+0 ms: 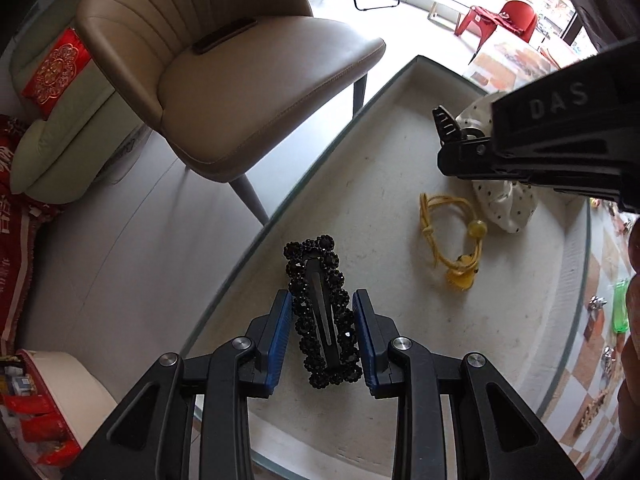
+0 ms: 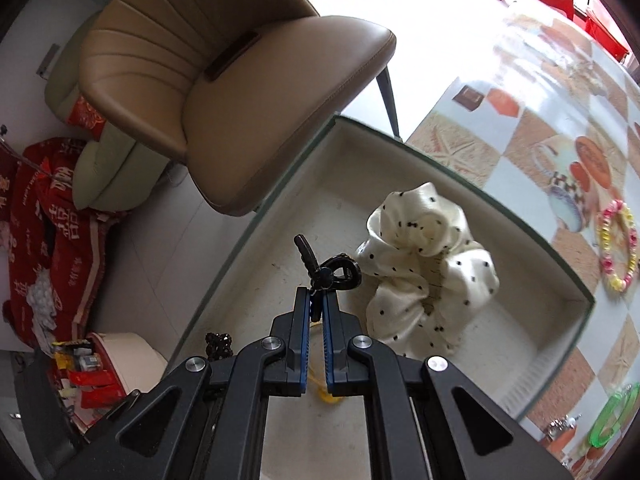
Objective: Organize jewelry
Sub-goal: 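Carry the beaded clip with the left tool while the right tool carries the claw clip to the tray, then open both tools over the tray and withdraw toward the table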
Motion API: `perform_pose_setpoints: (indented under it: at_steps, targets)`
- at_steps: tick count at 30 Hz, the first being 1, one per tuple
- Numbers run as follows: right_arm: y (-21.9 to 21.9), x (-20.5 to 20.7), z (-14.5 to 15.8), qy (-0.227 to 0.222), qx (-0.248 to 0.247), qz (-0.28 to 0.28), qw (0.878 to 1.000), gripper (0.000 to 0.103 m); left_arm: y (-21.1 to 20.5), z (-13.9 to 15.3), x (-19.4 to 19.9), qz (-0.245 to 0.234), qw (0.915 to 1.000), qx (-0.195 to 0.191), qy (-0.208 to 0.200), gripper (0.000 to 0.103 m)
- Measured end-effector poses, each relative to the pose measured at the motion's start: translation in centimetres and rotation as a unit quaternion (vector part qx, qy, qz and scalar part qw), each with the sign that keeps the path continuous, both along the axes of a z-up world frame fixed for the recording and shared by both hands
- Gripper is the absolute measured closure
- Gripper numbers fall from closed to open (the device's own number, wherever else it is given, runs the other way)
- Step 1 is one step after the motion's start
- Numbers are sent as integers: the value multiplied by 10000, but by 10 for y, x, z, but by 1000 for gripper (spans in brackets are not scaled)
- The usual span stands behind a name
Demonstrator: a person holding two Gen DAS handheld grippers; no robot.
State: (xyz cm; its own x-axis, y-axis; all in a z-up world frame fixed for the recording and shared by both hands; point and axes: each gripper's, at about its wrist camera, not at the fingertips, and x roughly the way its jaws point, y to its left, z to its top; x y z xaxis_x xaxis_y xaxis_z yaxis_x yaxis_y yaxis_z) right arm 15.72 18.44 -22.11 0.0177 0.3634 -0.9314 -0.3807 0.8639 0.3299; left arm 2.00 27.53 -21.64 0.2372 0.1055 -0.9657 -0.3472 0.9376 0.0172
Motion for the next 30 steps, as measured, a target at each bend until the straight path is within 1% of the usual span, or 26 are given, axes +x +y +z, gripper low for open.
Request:
perform_pose_setpoints:
  at_steps: [4,8,9,10,11,12,13,14,15,16,17,21,24,29,30]
  targets:
    - [-1,2,-13,236,-80,-45,9997,96,-2,-2,-2,-29,9999,112,-5,68]
    - [-4,1,-18,311,-115,-57,9994,96,-1,-3,-2,-26,9999,102,34,68]
    - [-4,1,-18,328,-106,-61,9994,96,0,-2,-2,-4,9999,101,40,63]
    - [-4,1,-19,343,-93,-70,9993,95,1,-2,-2,16,9999,132,49,53]
    - [-5,1,-19,367,-66,-87,9993,95,1,-1,-2,36,9998,173,35,31]
    - [-6,1,-19,376,-59,-95,9992,94,2,2,-3,73,9997,236,-36,29]
    - [-9,2,-18,384,-50,-99,9992,89,1,4,-3,79,9996,253,-99,29]
    - [-10,2,-17,382,-22,-113,9992,81,0,5,-3,58,9996,273,-102,29]
    - [-11,2,-15,375,3,-127,9992,75,-2,5,-3,33,9995,286,-91,29]
    - [-12,2,-13,361,44,-155,9992,65,-3,6,-2,9,9996,287,-81,29]
    - [-15,3,-10,352,113,-198,9991,61,-3,6,-3,-6,9996,284,-74,29]
    - [-22,2,2,397,361,-309,9981,58,-3,7,-2,-34,9995,314,-13,29]
    - [-31,0,16,343,515,-369,9974,53,-4,10,-2,-65,9994,351,6,29]
    - [-57,-6,38,274,687,-564,9957,48,-11,19,-1,-157,9990,407,8,28]
    - [-64,-8,42,265,714,-607,9952,47,-14,21,-2,-179,9989,424,-2,27]
